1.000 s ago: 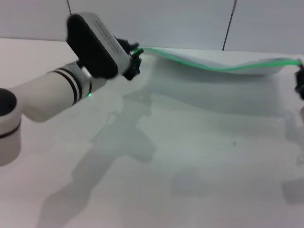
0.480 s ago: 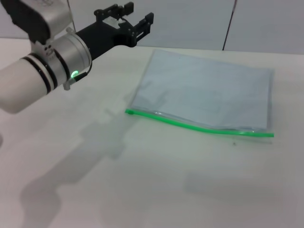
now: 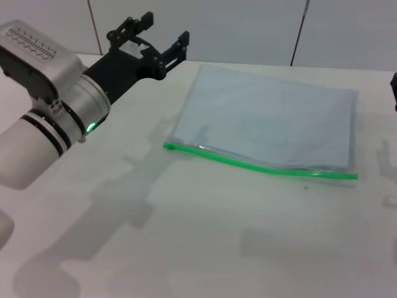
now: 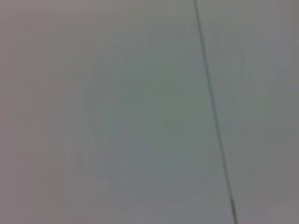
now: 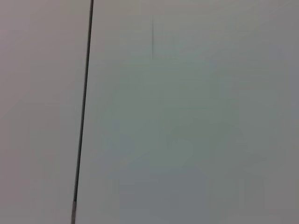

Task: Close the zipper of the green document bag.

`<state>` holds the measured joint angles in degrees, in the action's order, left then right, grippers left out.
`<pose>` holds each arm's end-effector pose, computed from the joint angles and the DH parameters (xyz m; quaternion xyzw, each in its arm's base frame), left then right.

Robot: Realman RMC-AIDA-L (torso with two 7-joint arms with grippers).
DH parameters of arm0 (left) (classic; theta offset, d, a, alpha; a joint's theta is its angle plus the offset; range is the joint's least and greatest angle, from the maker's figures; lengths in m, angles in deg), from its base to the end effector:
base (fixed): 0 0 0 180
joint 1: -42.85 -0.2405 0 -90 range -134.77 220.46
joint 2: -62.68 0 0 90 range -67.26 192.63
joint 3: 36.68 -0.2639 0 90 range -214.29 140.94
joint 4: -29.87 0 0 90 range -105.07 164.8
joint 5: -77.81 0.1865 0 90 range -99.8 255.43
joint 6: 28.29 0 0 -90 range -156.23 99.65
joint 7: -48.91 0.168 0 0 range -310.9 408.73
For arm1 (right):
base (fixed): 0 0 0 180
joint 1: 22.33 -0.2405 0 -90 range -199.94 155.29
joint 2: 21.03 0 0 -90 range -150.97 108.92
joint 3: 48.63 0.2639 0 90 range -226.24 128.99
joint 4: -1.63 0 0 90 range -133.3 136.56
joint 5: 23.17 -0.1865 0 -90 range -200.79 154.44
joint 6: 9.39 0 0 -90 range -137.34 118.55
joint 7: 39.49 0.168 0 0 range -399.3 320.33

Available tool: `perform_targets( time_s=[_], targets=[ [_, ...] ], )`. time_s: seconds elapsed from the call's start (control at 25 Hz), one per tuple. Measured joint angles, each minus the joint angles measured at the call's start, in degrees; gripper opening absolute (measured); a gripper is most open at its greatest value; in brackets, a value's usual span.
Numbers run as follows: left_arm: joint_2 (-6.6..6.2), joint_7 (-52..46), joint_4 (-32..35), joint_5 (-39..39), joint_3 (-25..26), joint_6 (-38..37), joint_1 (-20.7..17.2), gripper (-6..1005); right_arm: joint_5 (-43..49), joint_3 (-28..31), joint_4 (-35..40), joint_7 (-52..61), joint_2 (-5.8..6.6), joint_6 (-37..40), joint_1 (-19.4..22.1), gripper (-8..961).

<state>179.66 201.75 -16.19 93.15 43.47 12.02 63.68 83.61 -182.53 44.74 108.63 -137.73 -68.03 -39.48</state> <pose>-0.2020 0.3871 -0.0149 -0.8080 -0.1236 -0.3262 0.4748 0.2753 0.3486 -0.0015 -0.6332 0.2221 0.2504 0.6979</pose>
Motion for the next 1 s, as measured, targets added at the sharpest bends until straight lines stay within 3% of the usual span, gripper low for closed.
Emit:
perform_targets(
  time_s=[0.36,1.0],
  targets=[
    [0.03,5.9,1.9,-9.1,-1.3,0.2,-1.6,784,-1.2,-1.2,-2.0,0.0,-0.15,-1.4,-1.2,717],
    [0.10,6.1,4.4,-9.8,-1.5,1.1,-0.9,782,-1.3,-2.3,-3.5,0.0,-0.19,-1.1,-2.9,712]
  ],
)
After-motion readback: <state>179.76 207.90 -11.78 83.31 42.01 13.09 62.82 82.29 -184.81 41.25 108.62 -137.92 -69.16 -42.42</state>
